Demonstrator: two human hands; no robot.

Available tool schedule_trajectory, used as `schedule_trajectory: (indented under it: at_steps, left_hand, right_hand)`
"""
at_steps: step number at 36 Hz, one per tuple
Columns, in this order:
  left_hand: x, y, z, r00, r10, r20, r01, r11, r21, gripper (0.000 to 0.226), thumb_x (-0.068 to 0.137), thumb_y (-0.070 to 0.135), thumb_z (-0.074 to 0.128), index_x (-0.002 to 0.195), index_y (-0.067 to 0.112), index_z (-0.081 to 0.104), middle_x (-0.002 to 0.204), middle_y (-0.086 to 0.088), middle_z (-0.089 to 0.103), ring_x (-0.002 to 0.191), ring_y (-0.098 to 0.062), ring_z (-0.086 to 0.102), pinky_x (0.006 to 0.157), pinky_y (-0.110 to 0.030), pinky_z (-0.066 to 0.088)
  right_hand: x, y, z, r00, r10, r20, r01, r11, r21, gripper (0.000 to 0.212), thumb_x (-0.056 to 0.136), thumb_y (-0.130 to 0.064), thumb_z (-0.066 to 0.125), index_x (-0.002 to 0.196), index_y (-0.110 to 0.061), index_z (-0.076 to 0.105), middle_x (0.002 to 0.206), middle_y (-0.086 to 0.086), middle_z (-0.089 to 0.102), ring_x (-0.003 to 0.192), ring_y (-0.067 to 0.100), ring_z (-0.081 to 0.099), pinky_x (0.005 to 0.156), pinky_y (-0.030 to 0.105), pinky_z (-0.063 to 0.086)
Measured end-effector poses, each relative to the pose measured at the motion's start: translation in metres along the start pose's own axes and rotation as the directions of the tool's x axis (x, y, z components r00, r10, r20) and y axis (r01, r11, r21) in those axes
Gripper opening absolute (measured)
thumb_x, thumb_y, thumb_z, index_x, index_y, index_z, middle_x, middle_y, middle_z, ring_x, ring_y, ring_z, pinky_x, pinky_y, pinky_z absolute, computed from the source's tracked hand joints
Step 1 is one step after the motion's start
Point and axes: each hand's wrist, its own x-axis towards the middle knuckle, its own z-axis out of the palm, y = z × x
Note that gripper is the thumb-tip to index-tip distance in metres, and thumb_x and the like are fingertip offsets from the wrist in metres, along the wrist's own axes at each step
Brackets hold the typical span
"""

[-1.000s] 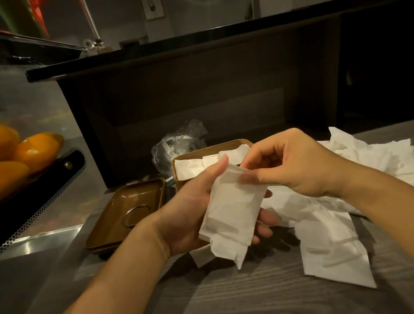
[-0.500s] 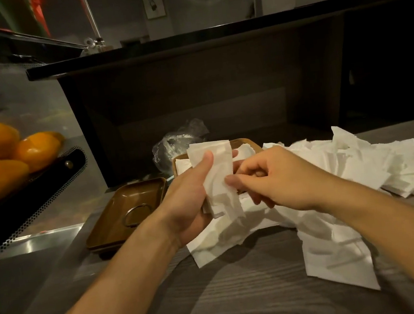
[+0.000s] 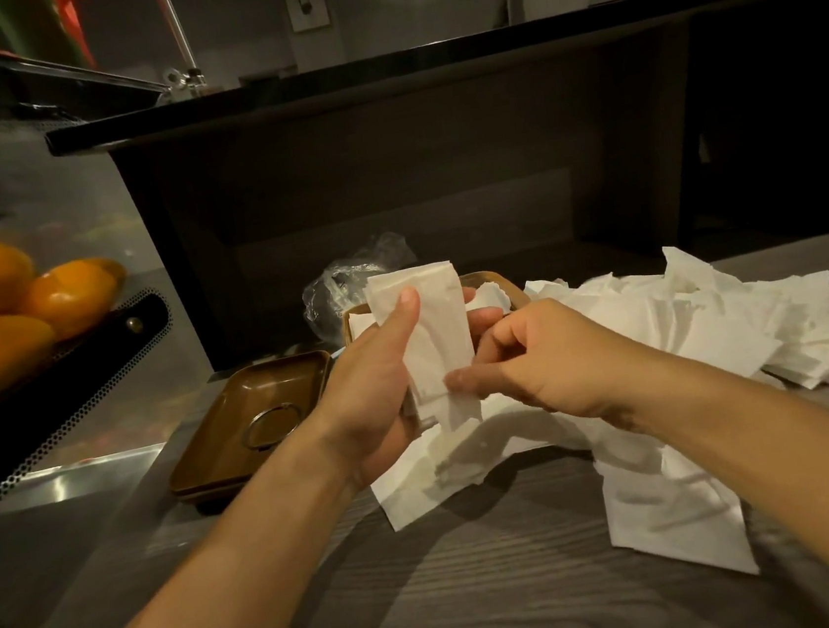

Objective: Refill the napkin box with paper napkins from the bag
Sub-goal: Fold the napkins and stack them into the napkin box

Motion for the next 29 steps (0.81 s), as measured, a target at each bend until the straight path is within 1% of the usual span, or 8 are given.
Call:
schedule_trajectory:
  at_steps: [2,5,10,13,16,20,25,29]
  left_hand:
    - [-0.001,0.001,0.0,1.0,0.005,-0.018,-0.005,1.0,0.026,0.042,0.101,0.051,0.041,0.13,0.03,0.062,0.116,-0.001,0.074,0.108,-0.024,0.071,0.095,-0.052,0.057]
    - [0.0,0.001,-0.001,1.0,0.006,0.014,-0.007,0.998,0.06,0.033,0.104,0.02,0.048,0.094,0.025,0.079,0.103,-0.009,0.076,0.1,-0.027,0.072,0.091,-0.05,0.058]
    - [-0.003,0.001,-0.002,0.964,-0.06,0.26,-0.01,0.966,0.258,0.038,0.096,-0.01,0.046,0.114,0.02,0.06,0.092,-0.006,0.075,0.089,-0.02,0.074,0.079,-0.032,0.062]
    - [-0.004,-0.001,-0.001,0.935,-0.074,0.347,-0.069,0.922,0.382,0.043,0.093,-0.009,0.054,0.119,0.024,0.059,0.102,-0.002,0.074,0.097,-0.014,0.073,0.078,-0.027,0.061]
    - [-0.001,-0.002,-0.005,0.964,0.021,0.266,-0.146,0.875,0.461,0.028,0.096,0.009,0.062,0.119,0.024,0.062,0.11,0.0,0.071,0.101,-0.015,0.071,0.085,-0.034,0.061]
    - [0.004,-0.001,-0.013,0.97,0.238,0.047,-0.234,0.861,0.452,0.01,0.097,0.022,0.062,0.1,0.027,0.07,0.093,0.01,0.074,0.088,-0.006,0.072,0.075,-0.029,0.062]
    - [0.003,-0.001,-0.014,0.939,0.34,0.057,-0.334,0.858,0.391,0.023,0.096,0.011,0.062,0.096,0.033,0.069,0.094,0.018,0.073,0.092,0.0,0.069,0.068,-0.018,0.058]
    - [0.006,-0.005,-0.014,0.95,0.306,0.067,-0.303,0.846,0.439,0.032,0.09,0.002,0.066,0.103,0.031,0.062,0.109,0.007,0.064,0.1,-0.013,0.067,0.073,-0.029,0.062]
  right_hand:
    - [-0.001,0.0,-0.004,1.0,0.006,-0.024,-0.01,0.989,-0.15,0.035,0.081,-0.044,0.08,0.08,-0.009,0.074,0.087,-0.016,0.07,0.084,0.008,0.067,0.068,0.019,0.05]
    - [-0.004,-0.003,-0.02,0.998,0.017,-0.063,-0.032,0.968,-0.248,0.041,0.069,-0.058,0.083,0.08,-0.02,0.073,0.068,-0.011,0.066,0.066,0.005,0.06,0.06,0.022,0.047]
    - [-0.006,-0.003,-0.031,0.987,-0.145,-0.064,0.148,0.989,0.029,0.054,0.067,-0.06,0.073,0.116,-0.04,0.062,0.11,-0.017,0.064,0.099,0.002,0.065,0.074,0.02,0.056]
    - [-0.003,0.003,-0.021,0.968,-0.246,0.04,0.249,0.964,-0.096,0.032,0.082,-0.036,0.079,0.111,-0.041,0.067,0.103,-0.021,0.068,0.098,-0.005,0.064,0.075,0.014,0.056]
    - [0.0,0.008,-0.026,0.962,-0.271,-0.038,0.264,0.955,-0.135,0.014,0.09,-0.02,0.075,0.099,-0.03,0.073,0.093,-0.012,0.072,0.089,0.001,0.068,0.073,0.019,0.058]
    - [0.003,0.017,-0.044,0.975,-0.203,-0.085,0.203,0.979,-0.017,0.014,0.091,-0.022,0.073,0.102,-0.031,0.071,0.095,-0.014,0.072,0.089,-0.002,0.069,0.069,0.017,0.058]
    - [0.003,0.023,-0.043,0.976,-0.218,-0.016,0.216,0.972,-0.088,0.024,0.089,-0.023,0.075,0.103,-0.041,0.067,0.101,-0.019,0.069,0.095,-0.001,0.066,0.072,0.014,0.056]
    - [0.006,0.027,-0.041,0.975,-0.223,0.001,0.221,0.969,-0.107,0.019,0.089,-0.022,0.077,0.099,-0.036,0.071,0.097,-0.016,0.07,0.092,-0.002,0.066,0.072,0.016,0.056]
